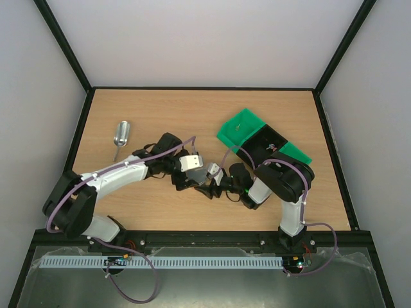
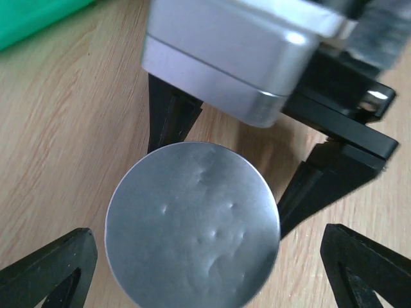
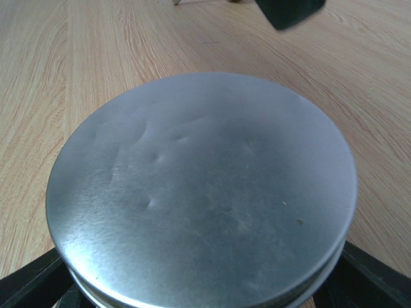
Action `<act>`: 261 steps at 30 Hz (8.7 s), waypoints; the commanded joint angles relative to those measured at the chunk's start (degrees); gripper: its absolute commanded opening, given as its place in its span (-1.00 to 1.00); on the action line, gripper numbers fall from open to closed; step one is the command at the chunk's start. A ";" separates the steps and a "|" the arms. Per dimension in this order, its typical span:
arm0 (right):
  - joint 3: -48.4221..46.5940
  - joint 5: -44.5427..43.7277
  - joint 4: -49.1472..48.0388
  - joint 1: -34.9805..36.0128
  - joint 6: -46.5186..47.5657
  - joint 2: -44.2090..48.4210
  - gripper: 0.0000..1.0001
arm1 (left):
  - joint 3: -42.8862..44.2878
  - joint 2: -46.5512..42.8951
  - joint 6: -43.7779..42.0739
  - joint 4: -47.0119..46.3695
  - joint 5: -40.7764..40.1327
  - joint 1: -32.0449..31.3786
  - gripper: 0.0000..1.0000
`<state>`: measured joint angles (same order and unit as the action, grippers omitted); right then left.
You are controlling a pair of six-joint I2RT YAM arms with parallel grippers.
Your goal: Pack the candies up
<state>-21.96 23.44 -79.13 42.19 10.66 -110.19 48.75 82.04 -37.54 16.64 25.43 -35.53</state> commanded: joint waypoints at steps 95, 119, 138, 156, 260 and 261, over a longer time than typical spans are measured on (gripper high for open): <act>0.41 -4.32 3.81 2.84 1.08 -0.06 -0.23 | -2.26 -0.71 6.97 -2.03 1.06 1.24 0.99; 0.48 -4.42 4.07 2.87 1.83 -0.05 -0.24 | -5.48 3.04 11.41 -8.01 -5.35 -3.67 0.66; 0.63 -4.78 3.79 2.87 0.89 0.41 0.16 | 9.57 12.48 -23.68 16.29 9.37 0.97 0.81; -1.62 -1.53 -0.40 3.65 -2.26 -1.67 0.87 | 0.67 7.35 0.48 -1.61 5.84 0.82 0.79; -0.15 -10.44 -2.47 5.53 -2.49 -2.20 -0.06 | -5.87 3.92 28.65 -12.86 -14.09 -6.40 0.90; -0.12 -10.37 -2.43 5.52 -2.30 -2.07 -0.06 | -5.86 3.92 27.53 -12.53 -13.48 -6.44 0.84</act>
<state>-21.69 13.26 -80.62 47.48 7.88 -112.03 43.09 84.95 -8.62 4.14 13.30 -41.85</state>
